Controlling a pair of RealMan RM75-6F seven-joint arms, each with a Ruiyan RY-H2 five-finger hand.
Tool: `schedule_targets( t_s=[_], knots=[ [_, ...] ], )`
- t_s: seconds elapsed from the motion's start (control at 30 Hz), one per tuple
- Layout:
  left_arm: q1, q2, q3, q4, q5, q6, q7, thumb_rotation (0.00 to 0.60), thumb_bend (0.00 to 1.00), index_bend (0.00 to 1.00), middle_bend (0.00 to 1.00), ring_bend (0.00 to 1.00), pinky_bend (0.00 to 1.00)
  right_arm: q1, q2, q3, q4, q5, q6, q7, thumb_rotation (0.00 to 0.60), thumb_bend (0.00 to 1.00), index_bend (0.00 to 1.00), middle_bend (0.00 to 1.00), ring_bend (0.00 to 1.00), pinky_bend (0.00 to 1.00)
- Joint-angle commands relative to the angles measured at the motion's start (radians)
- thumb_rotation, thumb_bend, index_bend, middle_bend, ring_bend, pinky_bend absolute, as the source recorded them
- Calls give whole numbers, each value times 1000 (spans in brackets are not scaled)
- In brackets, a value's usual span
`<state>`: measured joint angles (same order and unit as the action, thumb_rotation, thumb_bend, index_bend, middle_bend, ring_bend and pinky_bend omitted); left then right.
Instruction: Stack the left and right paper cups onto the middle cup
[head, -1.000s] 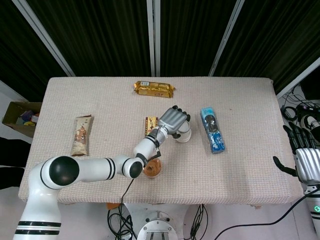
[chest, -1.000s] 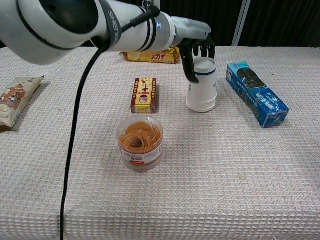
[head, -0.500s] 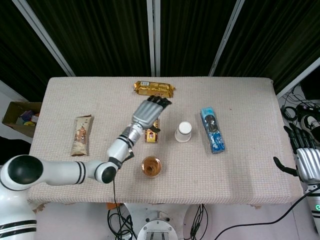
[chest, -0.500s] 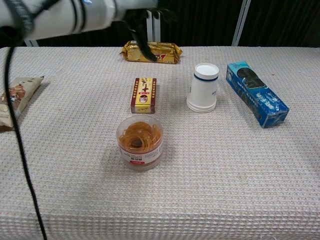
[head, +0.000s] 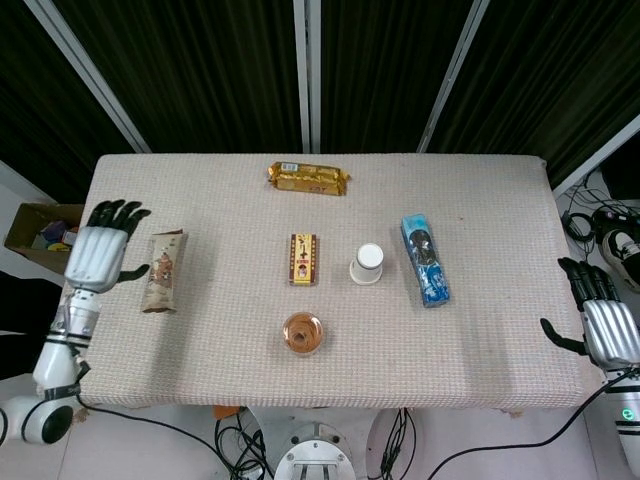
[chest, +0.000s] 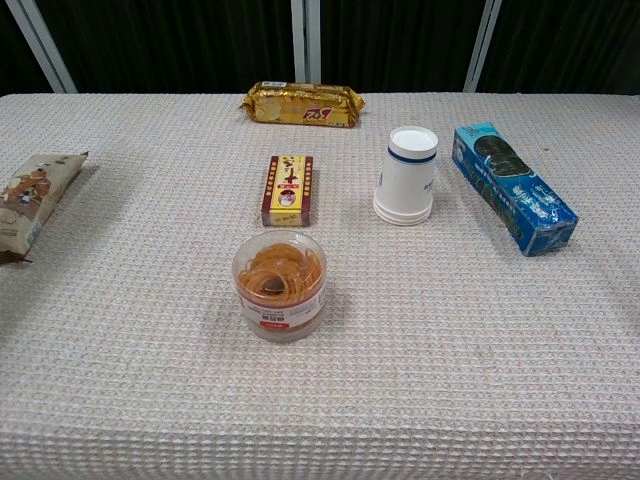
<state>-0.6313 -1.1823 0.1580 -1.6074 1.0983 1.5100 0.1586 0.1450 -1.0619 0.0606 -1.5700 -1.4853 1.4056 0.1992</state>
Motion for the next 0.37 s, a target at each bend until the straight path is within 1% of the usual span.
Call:
schedule_targets(
  t_s=[0.03,0.13,0.23,0.37],
  knots=[
    [187,38,88,39,117,153,-95,600,140,212,154,97,118,-16,-18,-10,6,-15,21,-12,600,245,0,85,0,0],
    [277,43,111,32,151,202,-111,600,140,212,154,97,118,-23,-28,-13,8,-24,36,-30,600,245,0,85,0,0],
    [348,31,129,31,198,248,-79,600,138,212,154,97,118,-28,-36,-10,2,-39,59,-38,600,246,0,86,0,0],
    [416,8,125,26,244,280,-69,600,137,212,154,97,117,-26,-45,-2,-12,-49,75,-77,600,247,0,87,0,0]
  ],
)
